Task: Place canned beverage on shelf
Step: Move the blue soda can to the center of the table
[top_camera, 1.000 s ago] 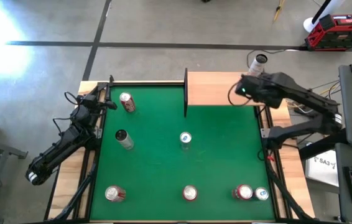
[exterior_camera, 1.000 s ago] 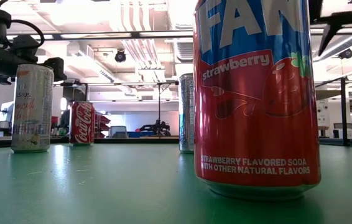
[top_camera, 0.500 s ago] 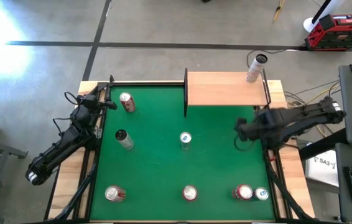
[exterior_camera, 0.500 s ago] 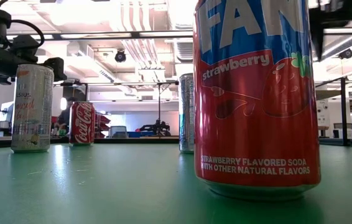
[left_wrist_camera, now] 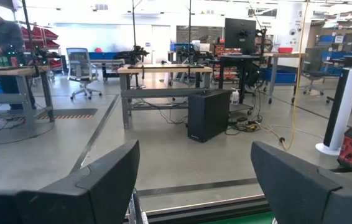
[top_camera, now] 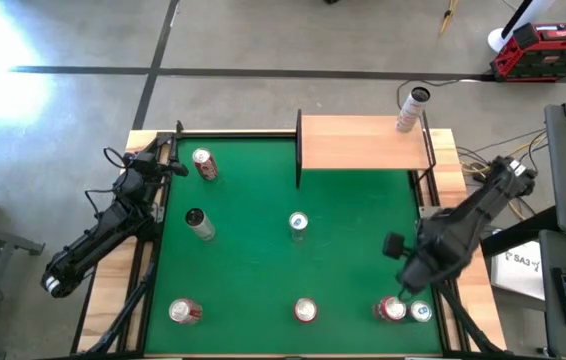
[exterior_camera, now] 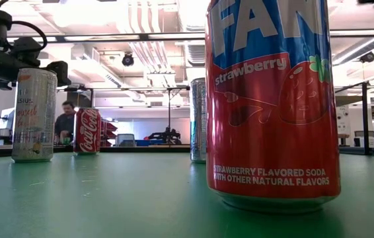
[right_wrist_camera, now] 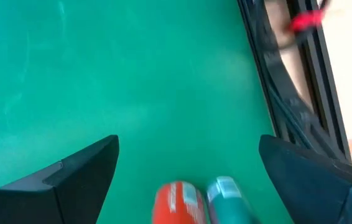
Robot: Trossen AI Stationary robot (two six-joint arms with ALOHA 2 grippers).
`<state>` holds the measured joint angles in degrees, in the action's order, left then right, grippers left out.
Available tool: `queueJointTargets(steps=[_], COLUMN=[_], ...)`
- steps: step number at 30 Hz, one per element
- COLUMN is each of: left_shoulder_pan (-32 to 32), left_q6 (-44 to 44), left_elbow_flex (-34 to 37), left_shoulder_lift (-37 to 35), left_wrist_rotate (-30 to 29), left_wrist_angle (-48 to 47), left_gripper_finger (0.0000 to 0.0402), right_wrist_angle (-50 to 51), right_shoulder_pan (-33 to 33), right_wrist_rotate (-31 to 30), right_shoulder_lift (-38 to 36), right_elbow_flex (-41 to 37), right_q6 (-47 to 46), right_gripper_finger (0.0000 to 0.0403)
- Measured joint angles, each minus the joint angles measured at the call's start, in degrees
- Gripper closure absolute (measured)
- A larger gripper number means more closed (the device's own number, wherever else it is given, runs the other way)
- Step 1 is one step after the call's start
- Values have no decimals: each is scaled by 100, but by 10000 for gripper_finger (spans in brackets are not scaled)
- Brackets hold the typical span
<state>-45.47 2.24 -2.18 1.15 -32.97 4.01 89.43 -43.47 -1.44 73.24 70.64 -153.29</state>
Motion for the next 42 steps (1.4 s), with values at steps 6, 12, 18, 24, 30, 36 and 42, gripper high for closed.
queueJointTargets(steps=[6,12,18,24,30,36,42], left_shoulder_pan=[0,0,0,2,2,0,1], left_q6=[1,0,0,0,2,1,2], left_elbow_flex=[0,0,-1,-2,0,0,-1], left_shoulder_lift=[0,0,0,0,0,0,0], left_wrist_rotate=[0,0,0,0,0,0,0], left_wrist_angle=[0,0,0,-2,0,0,0], left_gripper_finger=[108,108,108,108,108,108,108], right_wrist_angle=[5,-17,8,51,64,59,37], right_shoulder_pan=[-892,-1706,-1925,-1923,-1940,-1940,-1940], right_wrist_rotate=[286,300,298,297,296,296,296], right_shoulder_lift=[822,1620,2130,2319,2416,2554,2657], right_elbow_flex=[596,1207,1706,1769,1711,1704,1702], right_q6=[-1282,-2315,-2560,-2509,-2661,-2674,-2674], right_gripper_finger=[23,23,23,23,23,23,23])
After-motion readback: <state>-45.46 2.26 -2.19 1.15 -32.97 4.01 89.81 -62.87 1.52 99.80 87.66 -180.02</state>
